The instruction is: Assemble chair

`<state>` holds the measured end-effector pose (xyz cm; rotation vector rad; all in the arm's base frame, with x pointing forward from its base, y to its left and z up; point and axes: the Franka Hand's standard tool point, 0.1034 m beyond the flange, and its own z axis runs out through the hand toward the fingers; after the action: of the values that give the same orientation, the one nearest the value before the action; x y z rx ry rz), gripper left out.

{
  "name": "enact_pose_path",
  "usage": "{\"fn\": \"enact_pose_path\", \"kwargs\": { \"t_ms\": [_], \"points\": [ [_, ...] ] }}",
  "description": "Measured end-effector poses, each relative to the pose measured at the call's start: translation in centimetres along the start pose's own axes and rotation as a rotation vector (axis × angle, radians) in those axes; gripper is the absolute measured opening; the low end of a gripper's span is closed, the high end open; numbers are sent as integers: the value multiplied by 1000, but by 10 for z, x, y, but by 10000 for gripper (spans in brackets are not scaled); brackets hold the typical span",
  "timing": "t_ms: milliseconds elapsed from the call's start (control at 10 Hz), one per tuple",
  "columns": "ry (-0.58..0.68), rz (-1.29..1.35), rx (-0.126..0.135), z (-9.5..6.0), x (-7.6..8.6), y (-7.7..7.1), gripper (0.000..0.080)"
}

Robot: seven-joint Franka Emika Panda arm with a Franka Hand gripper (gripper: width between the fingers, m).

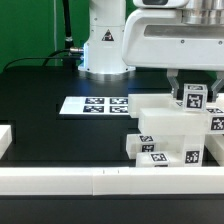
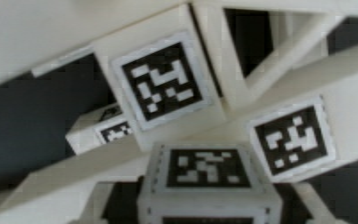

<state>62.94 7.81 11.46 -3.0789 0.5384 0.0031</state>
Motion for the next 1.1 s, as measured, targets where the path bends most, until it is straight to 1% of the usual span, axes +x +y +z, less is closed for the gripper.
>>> {"fn": "enact_pose_path", "kwargs": {
  "t_ms": [300, 400, 500, 600, 800, 900, 1000, 1100],
  "points": [
    [-17, 355, 34, 0, 1, 1, 281],
    [-19, 422, 35, 0, 0, 0, 281],
    [-19, 525, 45, 0, 2, 0, 281],
    [-16, 593, 49, 0, 3, -1, 281],
    [-16, 589, 49, 0, 2, -1, 281],
    [-16, 554, 46, 0, 2, -1, 469],
    [-16, 526, 43, -1, 1, -5, 608],
    [-13, 492, 45, -2, 1, -7, 608]
  ]
}}
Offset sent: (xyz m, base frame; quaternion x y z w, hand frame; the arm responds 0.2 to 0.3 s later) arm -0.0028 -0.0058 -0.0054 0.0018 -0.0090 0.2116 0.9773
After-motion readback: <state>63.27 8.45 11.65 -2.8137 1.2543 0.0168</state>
